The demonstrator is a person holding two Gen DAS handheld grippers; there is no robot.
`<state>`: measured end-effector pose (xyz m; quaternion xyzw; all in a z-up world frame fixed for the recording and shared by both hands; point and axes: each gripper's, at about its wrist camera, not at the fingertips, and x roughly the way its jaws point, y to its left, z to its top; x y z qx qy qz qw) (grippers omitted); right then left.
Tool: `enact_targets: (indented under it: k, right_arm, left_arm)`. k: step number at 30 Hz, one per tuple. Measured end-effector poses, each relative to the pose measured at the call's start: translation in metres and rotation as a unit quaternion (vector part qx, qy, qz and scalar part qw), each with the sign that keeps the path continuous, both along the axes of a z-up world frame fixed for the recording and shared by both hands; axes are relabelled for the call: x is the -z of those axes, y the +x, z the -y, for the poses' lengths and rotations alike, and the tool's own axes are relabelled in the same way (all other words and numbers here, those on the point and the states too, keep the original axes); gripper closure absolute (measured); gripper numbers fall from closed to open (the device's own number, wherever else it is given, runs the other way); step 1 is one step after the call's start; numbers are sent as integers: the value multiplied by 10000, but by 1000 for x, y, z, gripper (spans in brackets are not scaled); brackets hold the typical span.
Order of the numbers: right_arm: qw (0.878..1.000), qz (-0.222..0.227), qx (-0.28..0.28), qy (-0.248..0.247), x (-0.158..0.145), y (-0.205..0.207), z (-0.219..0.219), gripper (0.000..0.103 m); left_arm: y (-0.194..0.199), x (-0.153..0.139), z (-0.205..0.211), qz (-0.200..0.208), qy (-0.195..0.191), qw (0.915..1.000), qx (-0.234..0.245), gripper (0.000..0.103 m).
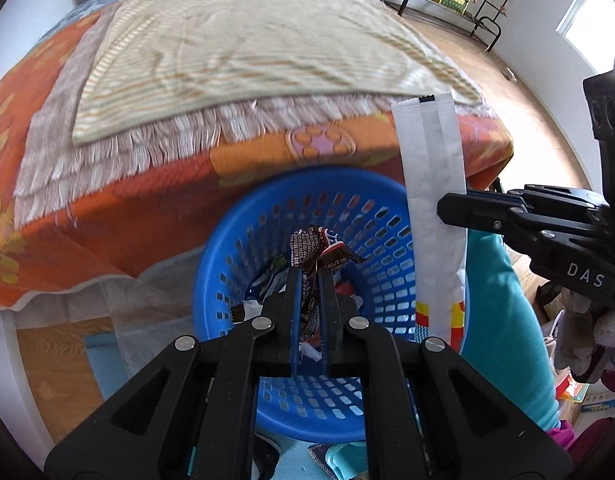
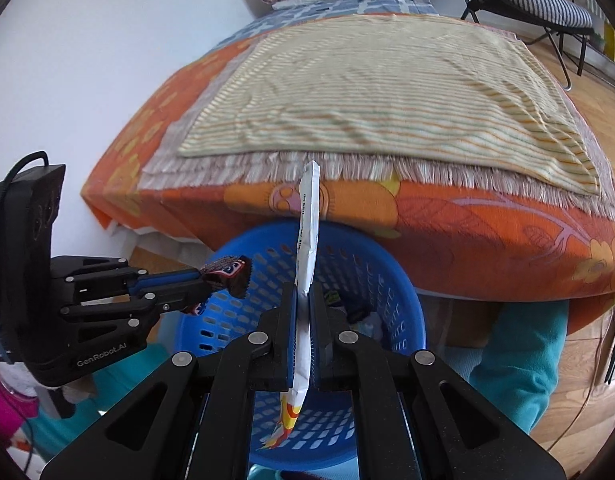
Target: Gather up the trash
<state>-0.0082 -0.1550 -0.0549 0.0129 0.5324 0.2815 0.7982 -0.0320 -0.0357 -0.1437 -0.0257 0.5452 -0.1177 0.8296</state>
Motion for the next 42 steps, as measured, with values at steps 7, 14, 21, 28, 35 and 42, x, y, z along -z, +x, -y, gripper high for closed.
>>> enact_targets:
  k: [7, 14, 21, 28, 35, 42]
  right_arm:
    - [9999, -119, -56, -104, 12, -5, -2, 99]
    - [9991, -389, -42, -186, 24, -5, -2, 97]
    - [9987, -460, 31, -206, 28, -5, 0, 65]
    - [9983, -514, 60, -250, 29, -6, 4, 62]
    - [9986, -365, 183, -336, 22, 0, 7, 42]
    - [9983, -182, 296, -460, 10, 8, 7, 39]
  left_arm:
    - [-5, 8, 0, -103, 44, 9999, 1, 97]
    - [-5, 11, 1, -178, 103, 9998, -20, 93]
    - [-4, 13, 0, -197, 154, 9997, -80, 72]
    - [-3, 12, -2, -180, 197, 9995, -140, 51]
    - [-1, 4, -5, -83, 233, 9994, -237, 40]
    - [3, -7, -1, 101, 323, 9991, -268, 34]
